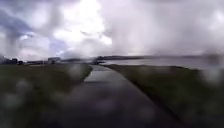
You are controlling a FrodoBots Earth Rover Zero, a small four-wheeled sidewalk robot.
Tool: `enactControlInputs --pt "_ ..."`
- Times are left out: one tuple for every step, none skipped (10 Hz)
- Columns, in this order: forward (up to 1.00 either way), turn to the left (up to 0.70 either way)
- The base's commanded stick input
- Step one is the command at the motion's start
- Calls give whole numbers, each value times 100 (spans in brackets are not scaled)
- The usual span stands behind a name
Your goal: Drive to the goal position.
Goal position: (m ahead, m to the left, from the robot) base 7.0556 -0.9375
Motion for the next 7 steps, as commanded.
enactControlInputs --pt "70 0" --pt "70 0" --pt "70 0" --pt "70 0" --pt "70 0" --pt "70 0" --pt "70 0"
